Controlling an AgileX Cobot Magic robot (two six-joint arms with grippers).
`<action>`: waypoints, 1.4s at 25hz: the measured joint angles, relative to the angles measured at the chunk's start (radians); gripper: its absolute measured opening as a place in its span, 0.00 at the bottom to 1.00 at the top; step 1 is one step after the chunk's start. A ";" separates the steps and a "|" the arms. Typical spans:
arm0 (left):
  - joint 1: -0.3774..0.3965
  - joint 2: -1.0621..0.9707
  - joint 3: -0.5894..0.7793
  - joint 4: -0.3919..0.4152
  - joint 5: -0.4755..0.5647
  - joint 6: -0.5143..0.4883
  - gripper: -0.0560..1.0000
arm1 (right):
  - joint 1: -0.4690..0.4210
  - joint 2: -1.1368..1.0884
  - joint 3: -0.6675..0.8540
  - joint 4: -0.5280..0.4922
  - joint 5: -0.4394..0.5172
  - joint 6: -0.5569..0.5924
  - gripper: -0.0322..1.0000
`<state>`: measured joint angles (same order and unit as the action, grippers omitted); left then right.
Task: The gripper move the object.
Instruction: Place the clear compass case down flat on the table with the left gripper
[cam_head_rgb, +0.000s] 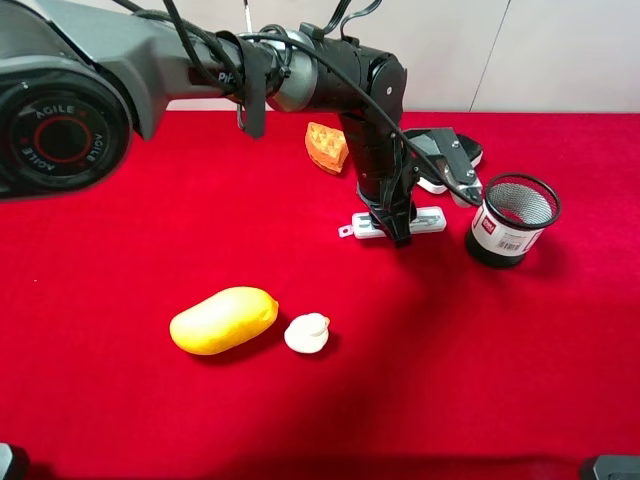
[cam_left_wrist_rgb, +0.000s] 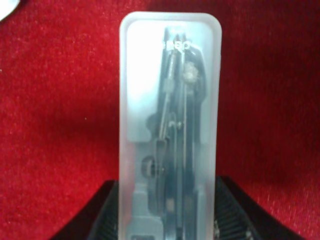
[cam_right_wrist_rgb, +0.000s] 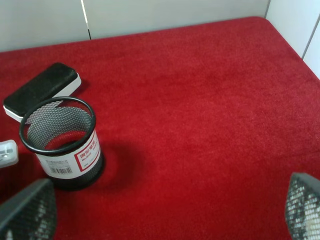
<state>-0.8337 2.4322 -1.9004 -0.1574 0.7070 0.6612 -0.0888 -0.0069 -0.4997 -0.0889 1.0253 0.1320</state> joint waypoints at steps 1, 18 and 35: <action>0.000 0.000 0.000 0.000 0.000 0.002 0.50 | 0.000 0.000 0.000 0.000 0.000 0.000 0.70; 0.000 0.000 0.000 0.000 -0.010 0.005 0.83 | 0.000 0.000 0.000 0.000 -0.001 0.000 0.70; 0.007 -0.074 0.000 0.053 0.014 0.005 0.99 | 0.000 0.000 0.000 0.000 -0.001 0.000 0.70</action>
<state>-0.8270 2.3577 -1.9004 -0.1047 0.7211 0.6665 -0.0888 -0.0069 -0.4997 -0.0889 1.0241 0.1320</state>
